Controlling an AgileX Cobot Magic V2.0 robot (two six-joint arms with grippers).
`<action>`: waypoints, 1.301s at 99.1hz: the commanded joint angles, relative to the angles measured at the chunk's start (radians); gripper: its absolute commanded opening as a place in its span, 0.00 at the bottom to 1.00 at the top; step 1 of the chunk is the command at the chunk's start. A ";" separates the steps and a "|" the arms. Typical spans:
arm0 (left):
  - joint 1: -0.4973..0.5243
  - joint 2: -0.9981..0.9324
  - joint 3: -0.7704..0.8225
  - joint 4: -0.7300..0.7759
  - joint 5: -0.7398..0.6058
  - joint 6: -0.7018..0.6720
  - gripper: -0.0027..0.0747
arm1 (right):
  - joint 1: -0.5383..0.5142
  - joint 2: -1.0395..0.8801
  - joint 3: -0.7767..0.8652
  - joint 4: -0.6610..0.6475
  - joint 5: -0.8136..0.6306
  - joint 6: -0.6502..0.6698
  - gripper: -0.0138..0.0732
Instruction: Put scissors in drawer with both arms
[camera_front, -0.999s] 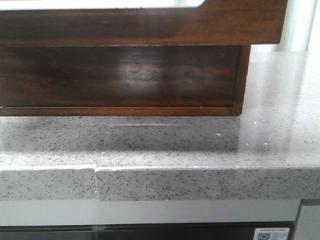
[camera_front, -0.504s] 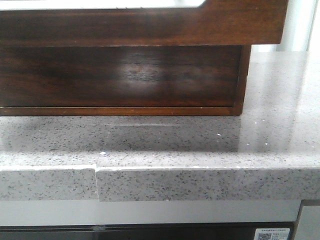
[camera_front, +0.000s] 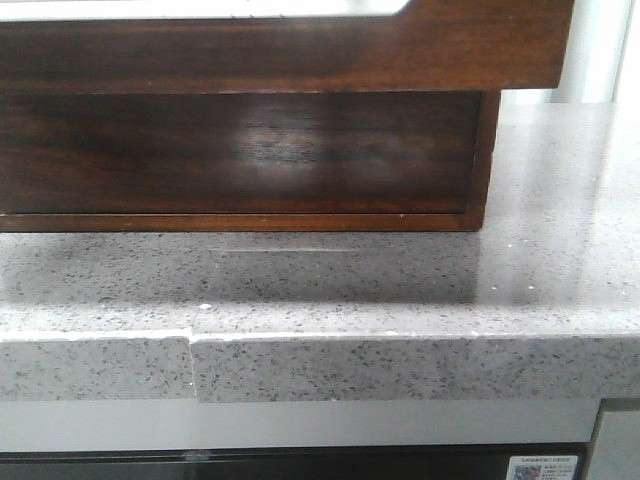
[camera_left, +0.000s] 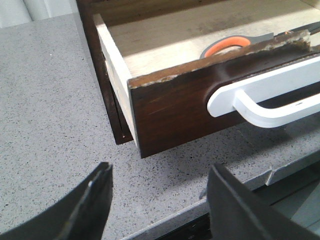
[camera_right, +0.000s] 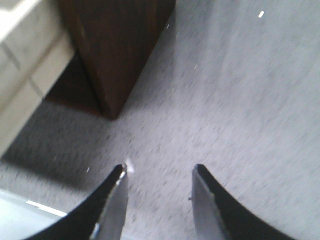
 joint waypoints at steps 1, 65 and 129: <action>-0.008 0.010 -0.026 -0.015 -0.077 -0.007 0.53 | -0.009 -0.033 0.025 0.012 -0.114 0.003 0.46; -0.008 0.010 -0.026 -0.022 -0.063 -0.007 0.01 | -0.009 -0.040 0.040 0.002 -0.118 -0.014 0.08; 0.032 -0.024 0.014 0.056 -0.096 -0.021 0.01 | -0.009 -0.040 0.040 0.002 -0.111 -0.014 0.08</action>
